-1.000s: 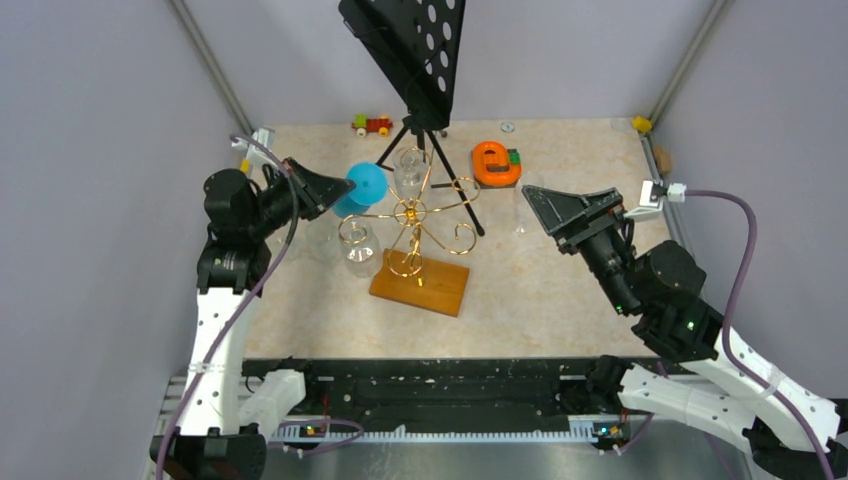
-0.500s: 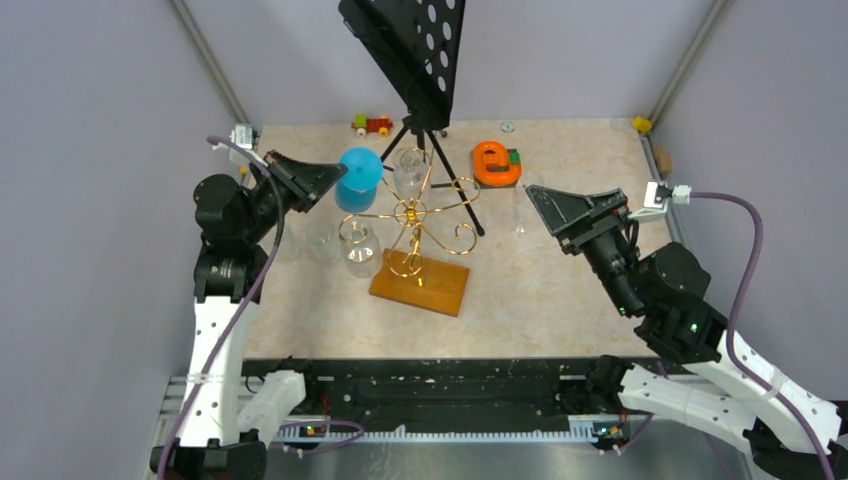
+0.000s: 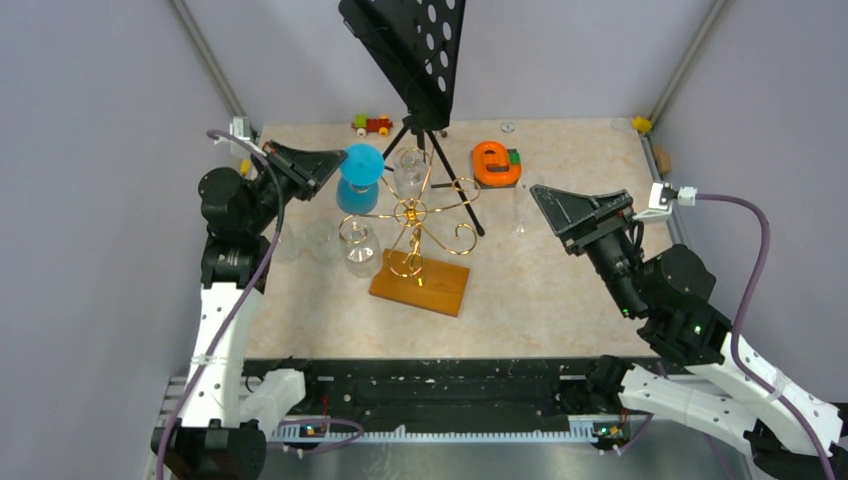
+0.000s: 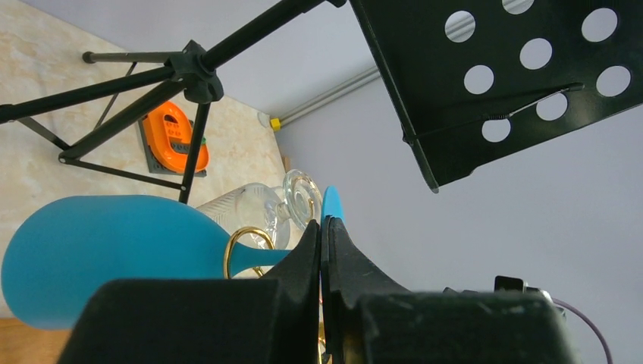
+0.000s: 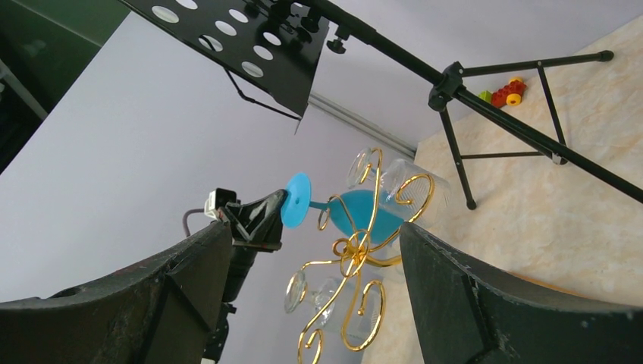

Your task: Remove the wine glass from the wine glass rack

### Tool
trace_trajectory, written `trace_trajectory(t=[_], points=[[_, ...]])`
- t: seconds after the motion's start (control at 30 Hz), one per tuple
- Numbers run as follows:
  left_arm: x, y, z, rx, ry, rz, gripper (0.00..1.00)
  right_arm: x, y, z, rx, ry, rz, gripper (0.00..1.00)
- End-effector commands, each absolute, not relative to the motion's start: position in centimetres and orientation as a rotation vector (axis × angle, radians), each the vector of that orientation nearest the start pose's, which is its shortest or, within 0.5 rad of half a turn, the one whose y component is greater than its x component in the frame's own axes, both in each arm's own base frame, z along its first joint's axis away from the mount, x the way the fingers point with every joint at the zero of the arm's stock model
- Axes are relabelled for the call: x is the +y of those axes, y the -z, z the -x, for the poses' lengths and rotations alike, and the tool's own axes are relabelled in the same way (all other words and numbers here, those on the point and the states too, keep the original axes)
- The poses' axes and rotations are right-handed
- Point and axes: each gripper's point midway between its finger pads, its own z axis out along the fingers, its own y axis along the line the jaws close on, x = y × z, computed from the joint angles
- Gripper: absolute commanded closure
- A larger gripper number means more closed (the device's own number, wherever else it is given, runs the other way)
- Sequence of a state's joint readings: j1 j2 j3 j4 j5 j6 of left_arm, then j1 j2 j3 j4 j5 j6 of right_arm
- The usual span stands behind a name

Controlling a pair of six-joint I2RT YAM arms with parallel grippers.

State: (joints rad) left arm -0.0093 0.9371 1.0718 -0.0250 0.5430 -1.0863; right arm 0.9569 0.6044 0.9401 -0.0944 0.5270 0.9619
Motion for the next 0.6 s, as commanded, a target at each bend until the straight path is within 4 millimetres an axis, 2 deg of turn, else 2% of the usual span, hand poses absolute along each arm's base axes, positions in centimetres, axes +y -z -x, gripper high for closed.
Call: trace_trajectory(t=[0.0,0.23,0.37,0.47,0.57], points=[[-13.3,-44.5,-30.1,1.485,1.326,0.269,1.0,17.1,-44.2,-19.8,1.365,-1.237,-0.496,0.18],[-13.3,-43.5,-30.7,1.511,1.326,0.285,1.0,17.2,-44.1,-19.9,1.368,-1.236,-0.495,0.18],[-13.7,-43.3,-30.4,1.528,1.338,0.257,1.0,17.2,-44.0,-19.9,1.37,-1.234,-0.496,0.18],[-13.7,-42.2,-30.1,1.596,1.279,0.218,1.0,17.3,-44.1,-19.9,1.371,-1.235,-0.491,0.17],[-14.2,-41.1,-29.3,1.651,1.291,0.177,1.0,17.2,-44.0,-19.9,1.373,-1.232,-0.495,0.16]])
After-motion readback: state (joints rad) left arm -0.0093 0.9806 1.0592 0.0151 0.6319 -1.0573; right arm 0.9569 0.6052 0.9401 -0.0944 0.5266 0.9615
